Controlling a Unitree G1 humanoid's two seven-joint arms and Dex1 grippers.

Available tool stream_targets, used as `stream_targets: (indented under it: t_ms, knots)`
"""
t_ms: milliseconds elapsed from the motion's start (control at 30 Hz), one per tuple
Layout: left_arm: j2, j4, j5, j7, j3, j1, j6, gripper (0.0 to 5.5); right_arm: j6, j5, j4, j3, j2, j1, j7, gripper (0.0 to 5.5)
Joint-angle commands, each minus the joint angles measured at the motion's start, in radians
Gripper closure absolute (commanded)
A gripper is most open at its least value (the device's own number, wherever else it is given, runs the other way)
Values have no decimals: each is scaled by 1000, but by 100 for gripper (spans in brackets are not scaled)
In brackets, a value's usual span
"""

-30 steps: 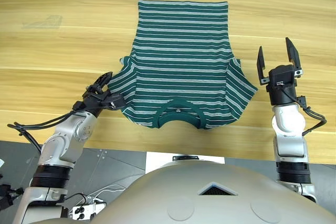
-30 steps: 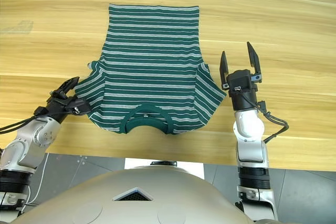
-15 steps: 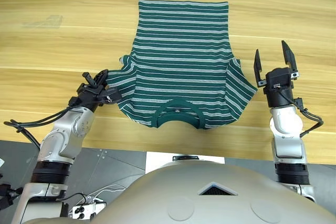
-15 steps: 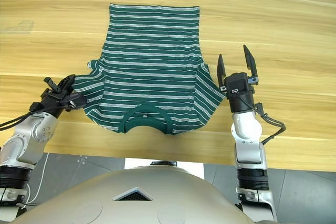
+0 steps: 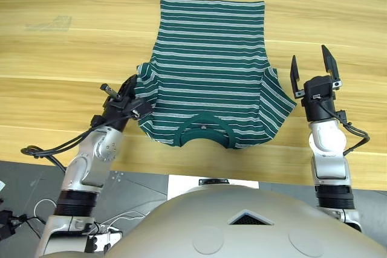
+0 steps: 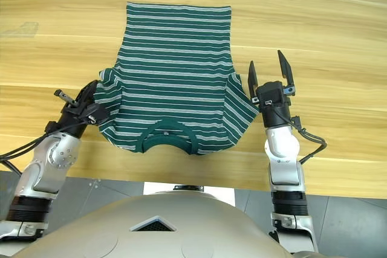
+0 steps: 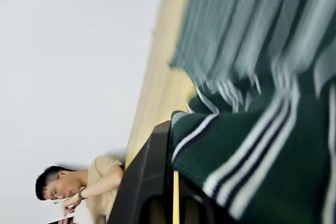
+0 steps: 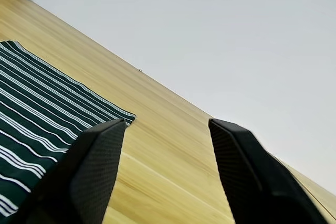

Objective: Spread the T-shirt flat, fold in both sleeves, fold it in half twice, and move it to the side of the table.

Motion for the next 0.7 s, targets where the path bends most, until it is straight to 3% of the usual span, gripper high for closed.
stream_targets:
  t_ms: [33,200,367,700]
  knots:
    - [-53,17,-20,8,-26,-51,-21,548,-8,4,13,8,4,-9,3,257]
    - [-69,92,5,-24,-91,-97,-42,548,-10,2,13,14,0,-10,7,257]
    - [-13,146,85,-116,-185,-92,-36,548,3,0,-4,18,-7,-24,20,257]
    - [150,101,91,-264,-243,6,-109,354,30,-7,-10,19,-22,-74,42,257]
